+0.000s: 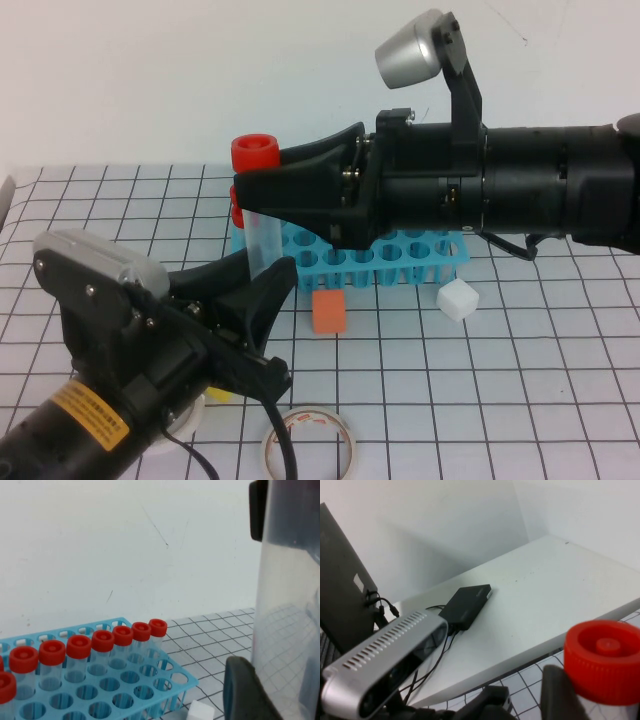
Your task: Place the test tubes
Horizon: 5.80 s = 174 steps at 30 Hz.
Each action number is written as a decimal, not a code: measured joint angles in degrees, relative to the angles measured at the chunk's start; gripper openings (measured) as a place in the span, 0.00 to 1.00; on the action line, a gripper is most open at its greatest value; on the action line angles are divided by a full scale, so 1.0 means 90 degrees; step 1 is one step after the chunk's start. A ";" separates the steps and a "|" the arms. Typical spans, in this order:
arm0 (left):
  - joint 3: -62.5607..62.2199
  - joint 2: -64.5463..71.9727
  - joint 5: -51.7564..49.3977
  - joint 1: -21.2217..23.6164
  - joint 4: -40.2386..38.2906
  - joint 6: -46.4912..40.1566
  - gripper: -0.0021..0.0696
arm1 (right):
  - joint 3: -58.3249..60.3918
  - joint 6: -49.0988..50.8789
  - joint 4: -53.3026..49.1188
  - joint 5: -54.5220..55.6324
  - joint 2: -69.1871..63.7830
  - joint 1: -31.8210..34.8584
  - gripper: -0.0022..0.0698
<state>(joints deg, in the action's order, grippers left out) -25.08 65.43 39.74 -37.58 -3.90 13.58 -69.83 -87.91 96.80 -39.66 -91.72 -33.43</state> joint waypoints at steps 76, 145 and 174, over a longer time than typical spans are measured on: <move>0.1945 -0.6729 -0.7430 0.0000 -0.2426 -0.5003 0.03 | -0.1131 0.5490 -0.5185 0.4287 -0.1108 -0.0946 0.41; 0.1945 -0.6729 -0.7546 0.0000 -0.2426 -0.4992 0.03 | -0.2011 0.8334 -0.7973 0.9192 -0.4561 -0.1147 0.41; 0.1945 -0.6729 -0.7546 0.0000 -0.2426 -0.4992 0.03 | -0.2030 0.8170 -0.7852 0.8724 -0.4509 -0.1159 0.41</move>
<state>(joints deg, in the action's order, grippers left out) -7.58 4.86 -28.17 -37.58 -25.74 -31.34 -88.11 -14.38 26.14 38.86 -132.31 -43.85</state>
